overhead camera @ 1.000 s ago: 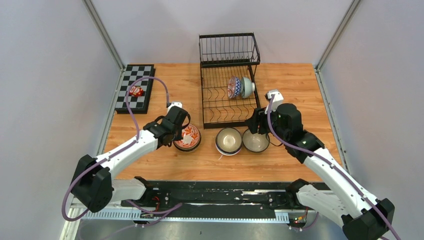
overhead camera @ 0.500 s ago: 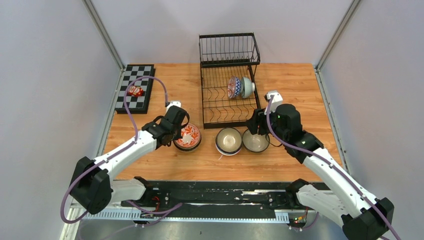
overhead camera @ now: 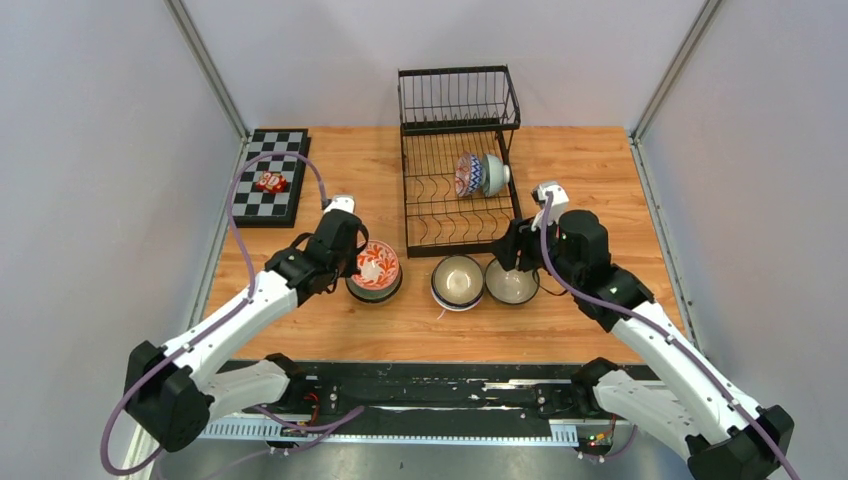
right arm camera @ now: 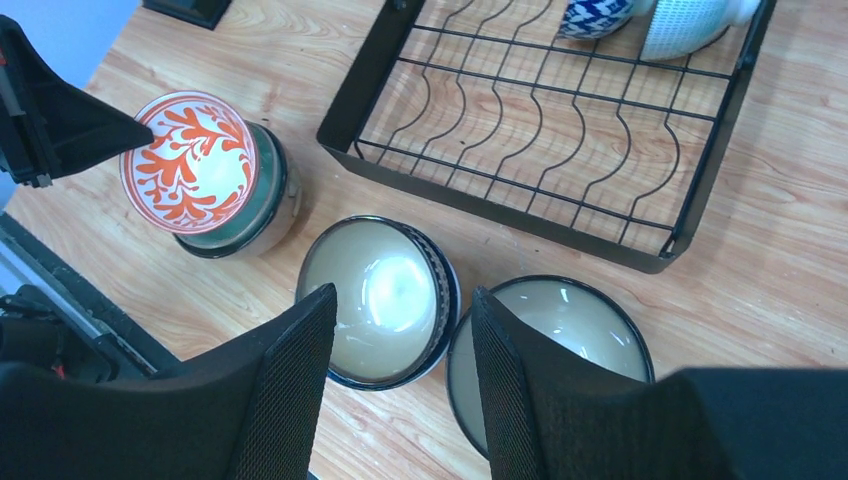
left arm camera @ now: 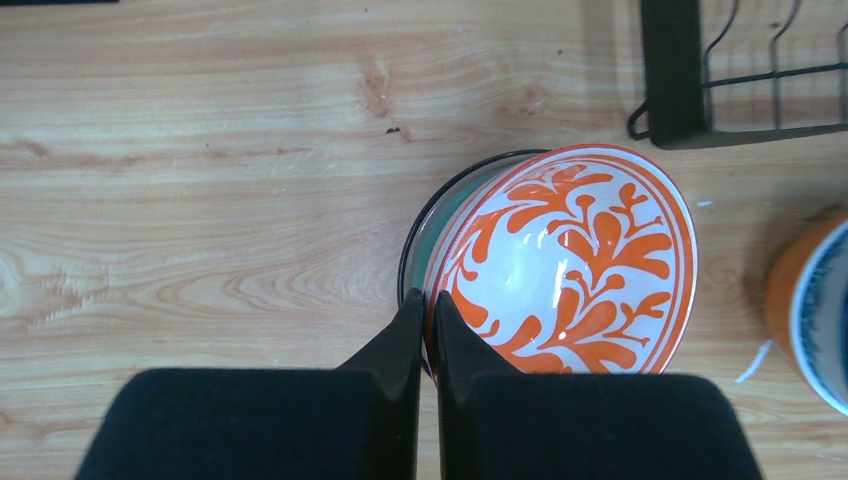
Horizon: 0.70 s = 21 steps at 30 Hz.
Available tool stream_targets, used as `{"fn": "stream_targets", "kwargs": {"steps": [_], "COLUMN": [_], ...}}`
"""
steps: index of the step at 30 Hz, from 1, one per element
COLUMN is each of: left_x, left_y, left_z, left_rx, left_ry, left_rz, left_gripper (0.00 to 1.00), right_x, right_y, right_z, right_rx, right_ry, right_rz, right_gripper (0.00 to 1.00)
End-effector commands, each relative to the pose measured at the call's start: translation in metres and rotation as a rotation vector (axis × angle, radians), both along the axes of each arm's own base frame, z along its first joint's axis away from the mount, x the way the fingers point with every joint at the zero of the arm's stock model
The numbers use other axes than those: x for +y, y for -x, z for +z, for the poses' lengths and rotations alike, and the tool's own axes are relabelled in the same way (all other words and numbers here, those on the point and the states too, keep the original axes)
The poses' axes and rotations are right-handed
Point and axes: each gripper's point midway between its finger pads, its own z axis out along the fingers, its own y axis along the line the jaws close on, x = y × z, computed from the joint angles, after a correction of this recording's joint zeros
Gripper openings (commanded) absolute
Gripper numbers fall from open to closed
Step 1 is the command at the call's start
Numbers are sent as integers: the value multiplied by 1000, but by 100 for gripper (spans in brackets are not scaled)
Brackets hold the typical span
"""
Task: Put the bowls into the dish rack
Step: Pick up the bowl from the center of the board.
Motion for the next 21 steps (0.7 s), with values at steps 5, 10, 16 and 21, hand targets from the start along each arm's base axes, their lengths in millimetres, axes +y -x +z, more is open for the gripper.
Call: {"fn": "stream_targets", "kwargs": {"steps": [5, 10, 16, 21], "left_x": [-13, -24, -45, -56], "left_y": [-6, 1, 11, 18], "left_z": [75, 104, 137, 153], "left_rx": [-183, -243, -325, -375], "left_ry": [166, 275, 444, 550], "left_rz": [-33, -76, -164, -211], "left_gripper": [0, 0, 0, 0], "right_x": [27, 46, 69, 85], "right_y": [23, 36, 54, 66], "right_z": [42, 60, 79, 95], "right_rx": [-44, -61, -80, -80], "right_ry": [-129, -200, -298, -392], "right_rz": [128, 196, 273, 329], "right_gripper": [57, 63, 72, 81]}}
